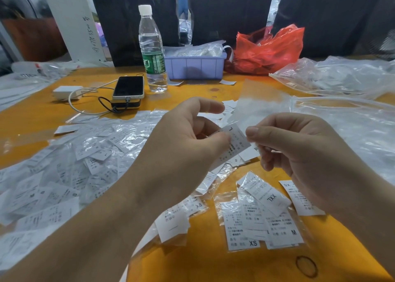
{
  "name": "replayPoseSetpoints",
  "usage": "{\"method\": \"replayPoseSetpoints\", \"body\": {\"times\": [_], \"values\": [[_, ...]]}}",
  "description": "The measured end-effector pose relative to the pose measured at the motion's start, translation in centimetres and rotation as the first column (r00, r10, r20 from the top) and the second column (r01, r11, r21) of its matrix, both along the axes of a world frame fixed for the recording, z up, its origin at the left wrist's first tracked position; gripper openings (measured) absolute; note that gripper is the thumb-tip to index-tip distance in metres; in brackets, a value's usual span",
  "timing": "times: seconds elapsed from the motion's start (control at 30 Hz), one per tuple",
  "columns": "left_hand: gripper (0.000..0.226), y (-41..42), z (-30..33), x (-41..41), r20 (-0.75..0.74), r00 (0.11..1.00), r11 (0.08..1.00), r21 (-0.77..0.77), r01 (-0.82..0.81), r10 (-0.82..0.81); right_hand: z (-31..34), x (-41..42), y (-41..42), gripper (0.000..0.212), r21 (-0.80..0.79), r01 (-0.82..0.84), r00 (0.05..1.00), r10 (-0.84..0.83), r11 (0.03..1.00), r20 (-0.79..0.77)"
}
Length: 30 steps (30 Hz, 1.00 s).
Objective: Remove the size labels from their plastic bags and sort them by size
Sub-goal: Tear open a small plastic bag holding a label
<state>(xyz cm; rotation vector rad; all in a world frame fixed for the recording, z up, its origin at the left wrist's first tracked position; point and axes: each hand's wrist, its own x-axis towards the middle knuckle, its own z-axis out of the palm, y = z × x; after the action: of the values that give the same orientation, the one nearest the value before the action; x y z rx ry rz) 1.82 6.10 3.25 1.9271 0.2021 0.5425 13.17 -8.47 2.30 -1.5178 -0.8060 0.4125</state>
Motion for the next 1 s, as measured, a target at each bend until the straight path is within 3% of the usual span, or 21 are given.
{"method": "replayPoseSetpoints", "body": {"times": [0.3,0.67,0.9,1.0], "values": [[0.022,0.25,0.23,0.33,-0.029,0.999,0.991,-0.131,-0.024,0.020,0.14,-0.34,0.10,0.015,-0.001,-0.067,0.997,0.067,0.998,-0.031],[0.021,0.17,0.26,0.23,-0.043,0.999,0.988,-0.153,-0.025,0.019,0.03,-0.56,0.13,0.013,-0.047,-0.131,0.991,0.131,0.990,0.009],[0.005,0.27,0.43,0.30,-0.102,0.994,0.983,-0.176,-0.060,0.043,0.28,0.03,-0.16,0.014,0.050,-0.052,0.998,0.053,0.997,-0.016],[0.012,0.48,0.46,0.35,-0.089,0.994,0.981,-0.177,-0.082,0.067,0.21,0.34,-0.19,0.015,0.068,-0.015,0.999,0.017,0.998,-0.031]]}}
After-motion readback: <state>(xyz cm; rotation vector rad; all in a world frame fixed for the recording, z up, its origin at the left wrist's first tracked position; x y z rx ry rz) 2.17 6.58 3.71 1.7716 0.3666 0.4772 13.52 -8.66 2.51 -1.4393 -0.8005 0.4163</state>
